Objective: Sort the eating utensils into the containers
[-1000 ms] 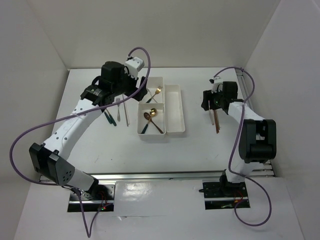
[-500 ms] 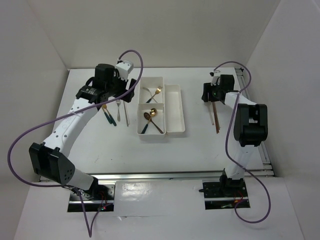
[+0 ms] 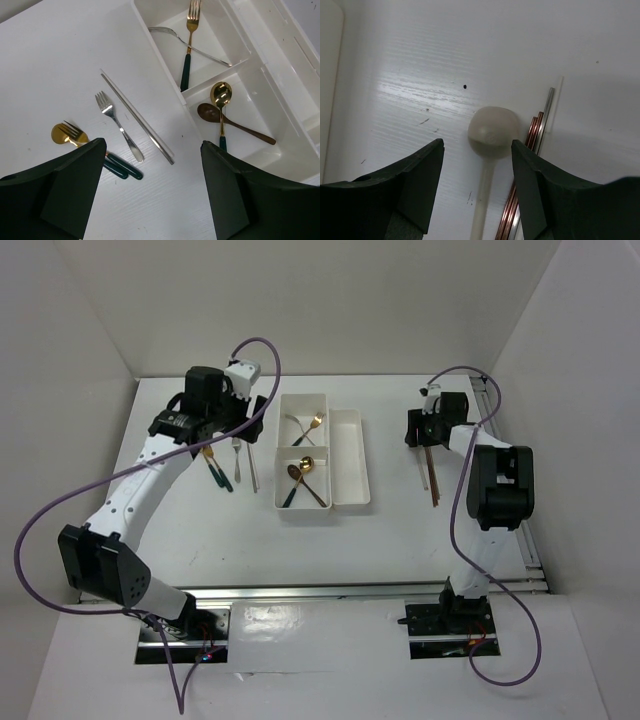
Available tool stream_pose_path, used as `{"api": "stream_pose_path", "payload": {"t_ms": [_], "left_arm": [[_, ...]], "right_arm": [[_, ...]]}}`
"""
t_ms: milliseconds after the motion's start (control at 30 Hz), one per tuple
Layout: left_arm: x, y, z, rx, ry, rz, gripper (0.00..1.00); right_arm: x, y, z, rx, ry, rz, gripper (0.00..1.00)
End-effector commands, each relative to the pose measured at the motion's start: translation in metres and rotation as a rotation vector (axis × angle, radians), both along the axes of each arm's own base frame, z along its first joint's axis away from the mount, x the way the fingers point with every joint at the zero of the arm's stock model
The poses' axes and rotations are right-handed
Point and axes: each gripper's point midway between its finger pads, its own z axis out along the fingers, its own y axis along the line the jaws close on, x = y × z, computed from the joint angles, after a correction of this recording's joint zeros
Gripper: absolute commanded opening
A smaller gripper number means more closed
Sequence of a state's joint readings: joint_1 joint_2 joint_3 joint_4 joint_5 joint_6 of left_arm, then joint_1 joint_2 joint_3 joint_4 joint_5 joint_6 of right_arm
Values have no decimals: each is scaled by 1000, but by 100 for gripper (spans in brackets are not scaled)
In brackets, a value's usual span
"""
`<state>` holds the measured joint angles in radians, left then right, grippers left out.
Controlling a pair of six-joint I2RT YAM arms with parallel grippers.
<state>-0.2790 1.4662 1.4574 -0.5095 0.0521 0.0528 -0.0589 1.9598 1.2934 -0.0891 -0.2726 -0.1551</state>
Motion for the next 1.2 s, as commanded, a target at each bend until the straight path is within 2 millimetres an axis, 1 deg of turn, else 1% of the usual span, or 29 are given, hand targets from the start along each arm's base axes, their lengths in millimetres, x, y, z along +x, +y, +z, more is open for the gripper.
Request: {"api": "stream_pose_path", "payload": {"t_ms": [0, 100, 133, 167, 200, 233, 367, 433, 467, 567, 600, 633, 667, 700, 767, 800, 867, 900, 933, 967, 1000, 1033, 1100, 1133, 1167], "left_arm": [[9, 1, 20, -4, -56, -3, 90], [9, 1, 20, -4, -56, -3, 90], [10, 0, 16, -1, -45, -3, 90], [11, 0, 20, -3, -54, -3, 90], [12, 4, 20, -3, -54, 6, 90], [12, 4, 20, -3, -54, 6, 90], [15, 3, 20, -3, -53, 6, 90], [16, 5, 20, -7, -52, 7, 90], [16, 5, 20, -7, -52, 7, 90], [15, 5, 16, -5, -43, 7, 90], [15, 5, 16, -5, -43, 7, 90], [13, 6, 10, -1, -29, 7, 90], [15, 5, 11, -4, -38, 7, 90], [14, 6, 7, -1, -28, 7, 90], [13, 6, 3, 1, -19, 7, 90], [11, 4, 6, -7, -26, -3, 90], [12, 4, 8, -17, -32, 2, 90], [10, 2, 4, -20, -22, -7, 90], [10, 2, 4, -20, -22, -7, 90], [10, 2, 4, -20, -22, -7, 90], [10, 2, 4, -27, -19, -2, 90], [10, 2, 4, -27, -19, -2, 90], [10, 0, 4, -32, -18, -10, 90], [10, 0, 4, -32, -18, -10, 90], [10, 0, 4, -32, -18, -10, 90]], "right_arm": [[6, -10, -4, -17, -24, -9, 64], [5, -12, -13, -29, -7, -10, 64], [5, -12, -13, -36, -9, -4, 64], [7, -13, -12, -36, -18, -4, 64], [6, -13, -16, -36, -9, -4, 64], [6, -13, -16, -36, -9, -4, 64], [2, -13, -29, -40, 18, 3, 64], [2, -13, -29, -40, 18, 3, 60], [3, -13, -32, -40, 16, 3, 50], [0, -12, -35, -39, 26, 3, 31], [0, -12, -35, -39, 26, 3, 15], [3, -12, -30, -34, 9, -3, 8], [3, -12, -30, -34, 9, -4, 1], [3, -12, -25, -35, 0, -4, 0], [3, -11, -16, -29, -11, 3, 0], [4, -10, -4, -24, -33, -4, 0], [6, -9, 8, -18, -58, 3, 0], [6, -9, 13, -19, -69, 3, 0], [4, -7, 18, -13, -71, 10, 0], [2, -7, 16, -12, -59, 10, 3], [3, -5, 18, -12, -62, 24, 16], [3, -5, 18, -12, -62, 24, 22], [4, -9, 17, -27, -70, 8, 41], [9, -12, 20, -36, -92, -2, 51], [9, -12, 20, -36, -92, -2, 53]]}}
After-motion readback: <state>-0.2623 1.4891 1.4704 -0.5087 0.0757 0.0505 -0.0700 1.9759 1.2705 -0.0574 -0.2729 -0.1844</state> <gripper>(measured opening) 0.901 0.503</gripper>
